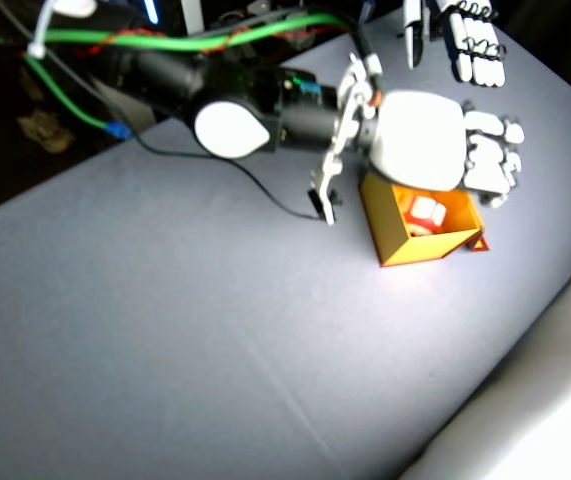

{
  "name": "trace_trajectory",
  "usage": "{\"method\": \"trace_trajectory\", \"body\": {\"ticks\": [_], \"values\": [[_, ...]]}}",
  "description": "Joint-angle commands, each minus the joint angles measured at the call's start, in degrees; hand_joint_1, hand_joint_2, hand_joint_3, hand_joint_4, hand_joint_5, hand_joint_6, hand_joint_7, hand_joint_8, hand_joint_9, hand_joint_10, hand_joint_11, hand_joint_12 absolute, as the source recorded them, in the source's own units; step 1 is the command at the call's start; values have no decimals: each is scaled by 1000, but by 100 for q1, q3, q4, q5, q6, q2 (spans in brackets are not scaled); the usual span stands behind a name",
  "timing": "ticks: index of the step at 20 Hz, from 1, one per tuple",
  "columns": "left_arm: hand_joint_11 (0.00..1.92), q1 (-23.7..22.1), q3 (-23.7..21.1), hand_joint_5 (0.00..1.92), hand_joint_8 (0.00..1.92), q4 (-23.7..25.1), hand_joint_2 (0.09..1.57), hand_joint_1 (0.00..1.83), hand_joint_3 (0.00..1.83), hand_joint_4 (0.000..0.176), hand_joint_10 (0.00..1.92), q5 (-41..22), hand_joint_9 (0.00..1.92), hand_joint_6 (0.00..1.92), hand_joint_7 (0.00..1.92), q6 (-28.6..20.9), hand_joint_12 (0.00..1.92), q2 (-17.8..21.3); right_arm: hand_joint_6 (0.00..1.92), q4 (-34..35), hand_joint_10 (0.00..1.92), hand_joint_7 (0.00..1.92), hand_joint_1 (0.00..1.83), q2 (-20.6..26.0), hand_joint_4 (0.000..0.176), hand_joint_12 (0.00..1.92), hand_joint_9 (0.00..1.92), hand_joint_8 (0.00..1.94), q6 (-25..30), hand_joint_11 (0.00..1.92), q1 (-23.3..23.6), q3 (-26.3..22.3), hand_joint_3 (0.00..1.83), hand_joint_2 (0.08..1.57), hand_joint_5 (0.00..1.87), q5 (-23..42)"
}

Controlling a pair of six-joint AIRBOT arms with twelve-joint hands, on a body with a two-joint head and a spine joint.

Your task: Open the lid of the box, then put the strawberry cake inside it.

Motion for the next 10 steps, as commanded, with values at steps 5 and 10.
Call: {"method": "trace_trajectory", "body": {"ticks": [5,10], "values": [[0,-5,-33,0,0,-175,1389,674,0,58,0,-1050,0,0,0,-23,0,12,1,149,0,0,406,900,0,15,0,0,223,14,-364,-607,0,1274,4,1663],[0,8,-47,0,0,-223,1368,479,0,53,0,-1255,0,0,0,-16,0,3,0,469,0,0,247,1811,7,0,0,0,224,0,-1028,-1305,23,1348,0,2697]]}}
